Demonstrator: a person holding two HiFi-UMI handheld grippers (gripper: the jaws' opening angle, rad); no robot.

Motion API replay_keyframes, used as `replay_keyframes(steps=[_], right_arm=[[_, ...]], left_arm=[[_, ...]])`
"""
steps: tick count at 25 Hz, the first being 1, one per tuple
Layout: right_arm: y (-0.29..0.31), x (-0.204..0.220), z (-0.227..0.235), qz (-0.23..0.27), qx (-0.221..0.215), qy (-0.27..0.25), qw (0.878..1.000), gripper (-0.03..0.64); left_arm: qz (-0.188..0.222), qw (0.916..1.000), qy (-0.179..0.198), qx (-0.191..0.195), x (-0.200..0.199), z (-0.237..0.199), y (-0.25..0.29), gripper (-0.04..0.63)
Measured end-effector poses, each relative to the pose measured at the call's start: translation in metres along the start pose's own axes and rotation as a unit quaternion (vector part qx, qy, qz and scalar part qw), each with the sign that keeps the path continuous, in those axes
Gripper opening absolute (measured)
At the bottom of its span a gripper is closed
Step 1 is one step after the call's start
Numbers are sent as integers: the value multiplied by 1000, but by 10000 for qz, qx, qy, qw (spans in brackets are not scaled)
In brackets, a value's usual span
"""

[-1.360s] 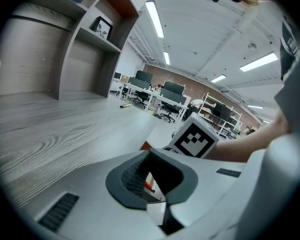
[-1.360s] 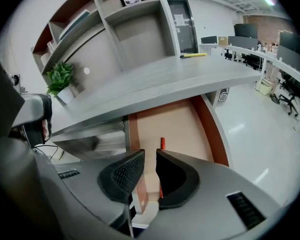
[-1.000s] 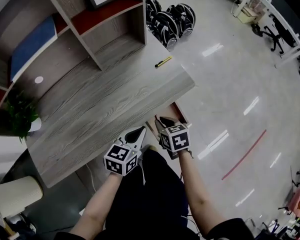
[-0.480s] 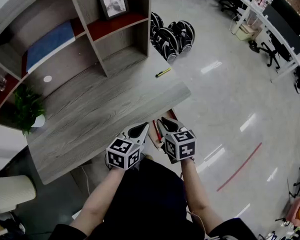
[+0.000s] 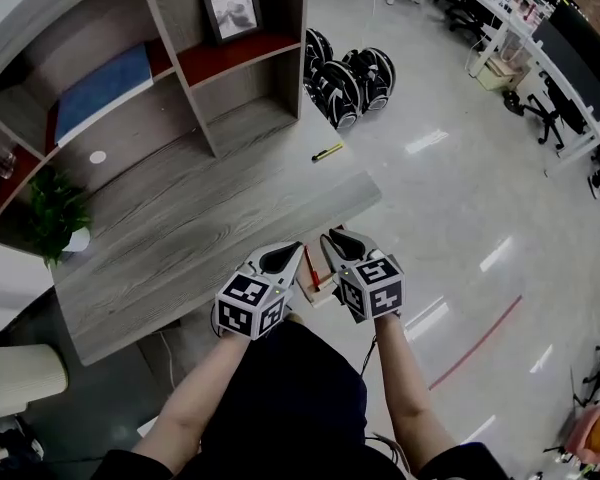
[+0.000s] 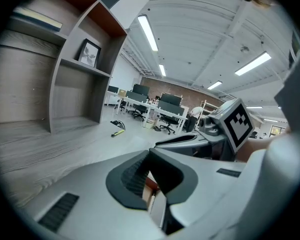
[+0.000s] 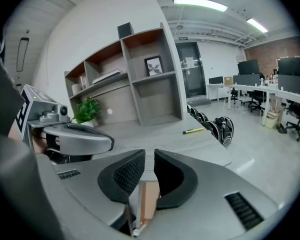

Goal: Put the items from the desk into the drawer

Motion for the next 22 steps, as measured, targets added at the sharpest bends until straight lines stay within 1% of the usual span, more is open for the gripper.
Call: replay_keyframes(steps=[2,5,8,13,17,22], right_arm=[[4,-8,6,-103,-51,-339,9994,71],[9,-16,18,-405,-174,-811,9957,71],[20,-26,34,-606,-259,-1112,9916,71],[51,-39,69,-974,-472,-1582,9815,71],[72,-47,96,-1356,-671,-2076,9664,71],[104,-60,119,-1725,-1226,-2627,9414,77]], left_arm=[[-31,10000,2,-10,-4,-4,4,8],[-62,10000,46,11,-13,-5,13,8],[-7,9999,145,85,-26,-8,25,9],[-45,9991,401,97,-41,-30,56,9],[-69,9989,456,50,-50,-45,80,9],[-58,9994,334,-48,-52,-71,110,9]])
Point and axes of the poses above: the fingertips, and each gripper's own axes: y forward along the fingers, z to its right, x out of its underside, the point moved 7 cm from there along -y, backward along the fingers, and after that the axes turned 6 degrees about -x, right-handed, at the moved point
